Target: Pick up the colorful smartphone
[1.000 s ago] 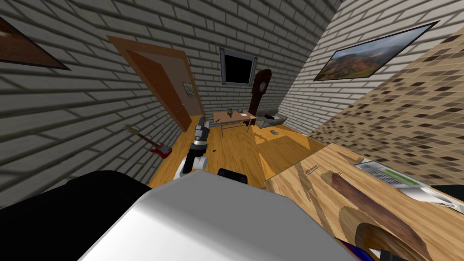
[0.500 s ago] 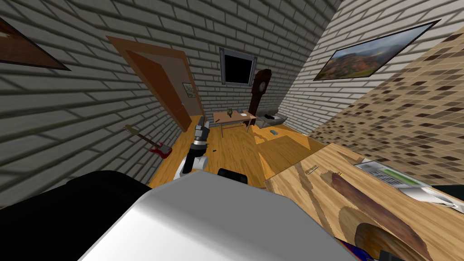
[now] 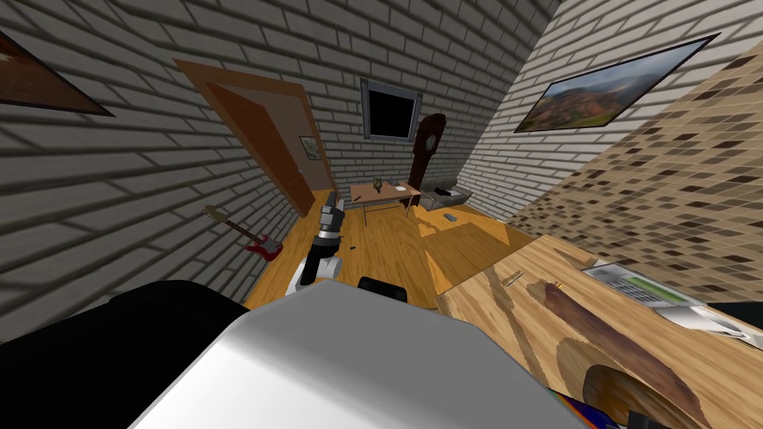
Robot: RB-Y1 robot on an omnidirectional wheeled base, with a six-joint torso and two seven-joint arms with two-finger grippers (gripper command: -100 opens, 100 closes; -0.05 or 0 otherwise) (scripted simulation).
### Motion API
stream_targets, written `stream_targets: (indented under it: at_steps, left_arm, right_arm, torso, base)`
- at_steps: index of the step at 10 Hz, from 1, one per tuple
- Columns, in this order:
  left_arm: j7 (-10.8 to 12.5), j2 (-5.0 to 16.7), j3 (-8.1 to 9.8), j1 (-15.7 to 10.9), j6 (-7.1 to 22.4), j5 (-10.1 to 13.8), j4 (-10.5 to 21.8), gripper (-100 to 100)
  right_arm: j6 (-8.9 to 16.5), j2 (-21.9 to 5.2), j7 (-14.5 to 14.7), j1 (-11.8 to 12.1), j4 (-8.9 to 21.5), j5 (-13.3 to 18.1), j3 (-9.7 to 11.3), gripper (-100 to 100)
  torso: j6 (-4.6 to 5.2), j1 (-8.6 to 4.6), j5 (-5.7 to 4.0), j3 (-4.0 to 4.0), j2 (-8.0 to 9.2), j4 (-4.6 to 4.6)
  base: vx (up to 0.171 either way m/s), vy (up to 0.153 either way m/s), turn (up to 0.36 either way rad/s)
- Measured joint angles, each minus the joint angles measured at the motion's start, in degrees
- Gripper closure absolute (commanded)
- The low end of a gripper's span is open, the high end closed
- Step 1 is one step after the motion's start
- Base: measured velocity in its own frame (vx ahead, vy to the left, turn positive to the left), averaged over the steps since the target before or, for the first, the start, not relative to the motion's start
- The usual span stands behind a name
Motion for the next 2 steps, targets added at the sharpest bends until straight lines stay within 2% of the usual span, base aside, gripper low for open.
stream_targets:
  at_steps: [1,2]
  left_arm:
    - [0.0,0.0,0.0,0.0,0.0,0.0,0.0,0]
    - [0.0,0.0,0.0,0.0,0.0,0.0,0.0,0]
  right_arm:
    - [-0.48,-0.62,-0.12,0.12,-0.43,-0.01,-0.12,100]
    - [-0.54,-0.67,-0.18,0.16,-0.52,-0.01,-0.12,0]
  torso:
    - [0.0,0.05,-0.01,0.01,0.02,0.0]
    - [0.0,0.0,-0.02,0.01,0.01,0.01]
  base:
    - [-0.003,0.012,-0.004]
    - [0.0,0.0,0.0]
